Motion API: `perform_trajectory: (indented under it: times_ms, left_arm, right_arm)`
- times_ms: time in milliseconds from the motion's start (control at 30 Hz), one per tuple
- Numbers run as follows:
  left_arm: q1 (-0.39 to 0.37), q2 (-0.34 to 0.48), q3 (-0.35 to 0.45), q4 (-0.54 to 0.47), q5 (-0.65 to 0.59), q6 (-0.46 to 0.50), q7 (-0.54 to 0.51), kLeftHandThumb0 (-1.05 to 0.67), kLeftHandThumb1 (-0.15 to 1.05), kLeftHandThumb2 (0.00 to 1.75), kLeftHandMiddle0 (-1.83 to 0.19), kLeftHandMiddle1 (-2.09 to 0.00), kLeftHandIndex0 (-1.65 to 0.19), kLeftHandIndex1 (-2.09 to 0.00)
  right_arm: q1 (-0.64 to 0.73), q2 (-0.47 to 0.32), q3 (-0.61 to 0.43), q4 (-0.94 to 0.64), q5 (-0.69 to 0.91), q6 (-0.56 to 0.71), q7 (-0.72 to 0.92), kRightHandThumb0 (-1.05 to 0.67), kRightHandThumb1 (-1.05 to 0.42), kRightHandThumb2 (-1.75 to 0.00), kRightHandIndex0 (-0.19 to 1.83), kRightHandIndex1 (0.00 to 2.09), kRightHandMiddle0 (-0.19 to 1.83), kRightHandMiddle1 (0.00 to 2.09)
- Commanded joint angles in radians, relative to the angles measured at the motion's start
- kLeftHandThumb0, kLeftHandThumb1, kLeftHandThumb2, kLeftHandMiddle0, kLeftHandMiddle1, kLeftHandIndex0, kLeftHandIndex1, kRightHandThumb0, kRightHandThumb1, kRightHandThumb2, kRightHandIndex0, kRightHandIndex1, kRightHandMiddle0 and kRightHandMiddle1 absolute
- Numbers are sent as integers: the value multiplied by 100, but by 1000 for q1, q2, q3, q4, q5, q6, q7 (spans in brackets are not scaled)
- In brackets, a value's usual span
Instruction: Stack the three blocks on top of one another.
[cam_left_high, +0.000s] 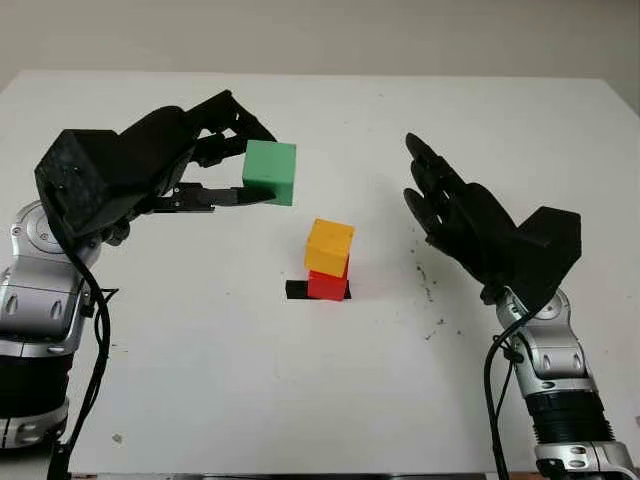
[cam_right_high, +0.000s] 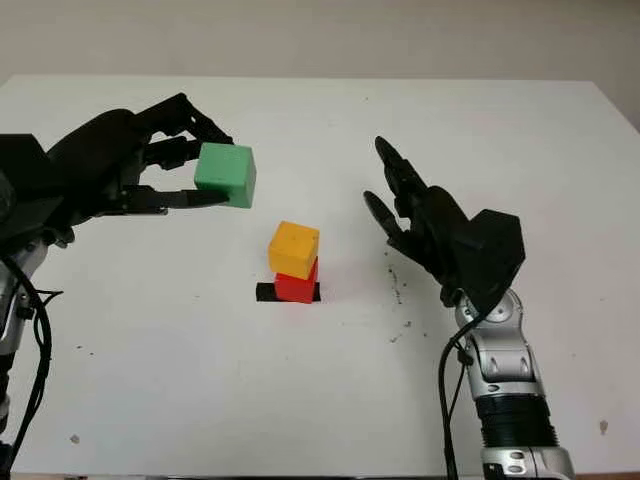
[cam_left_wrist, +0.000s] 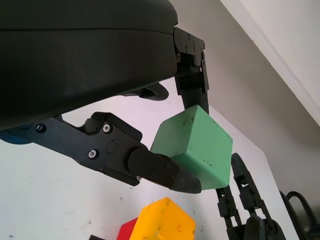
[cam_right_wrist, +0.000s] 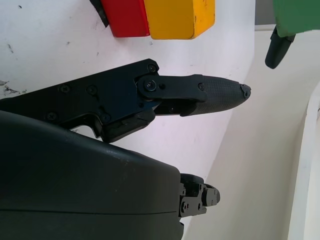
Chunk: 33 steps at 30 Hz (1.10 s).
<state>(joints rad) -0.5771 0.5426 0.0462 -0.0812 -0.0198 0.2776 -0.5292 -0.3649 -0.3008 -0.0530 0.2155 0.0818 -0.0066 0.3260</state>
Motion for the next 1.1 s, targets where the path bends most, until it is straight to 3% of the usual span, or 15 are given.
perform_trajectory:
  times_ms: [0,333,367,433,500,667,1067]
  left_arm:
    - [-46,-26,-14,28,-10,-19,8,-43,105,31,-37,-10,-31,-175]
    - [-100,-142,-72,127,-44,-1,9,-42,105,32,-36,-14,-20,-196]
    - [-100,-144,-74,127,-45,7,8,-42,105,32,-32,-22,-23,-196]
    - [-93,-139,-86,128,-37,6,1,-43,105,32,-8,-65,-27,-193]
    - [-79,-131,-100,134,-28,-13,-16,-44,105,32,-2,-73,-32,-188]
    - [-64,-133,-110,122,-42,64,-43,-43,105,30,0,-69,-39,-183]
    - [-55,-70,-119,101,-30,55,-116,-44,105,30,-6,-49,-37,-182]
  right_arm:
    - [6,-1,-4,-2,-2,2,-4,-72,-105,-41,-9,6,0,6]
    - [17,34,-14,-27,29,33,-18,-73,-105,-41,-15,3,-9,2]
    - [17,34,-13,-28,29,30,-18,-73,-105,-42,-16,3,-9,2]
    - [16,37,-16,-27,36,29,-16,-73,-105,-42,-16,4,-10,2]
    - [14,39,-19,-24,40,30,-16,-73,-105,-42,-16,4,-10,3]
    - [8,33,-19,-11,33,22,-14,-74,-105,-41,-15,5,-8,5]
    - [6,34,-26,-12,41,32,-8,-73,-105,-39,-14,6,-7,6]
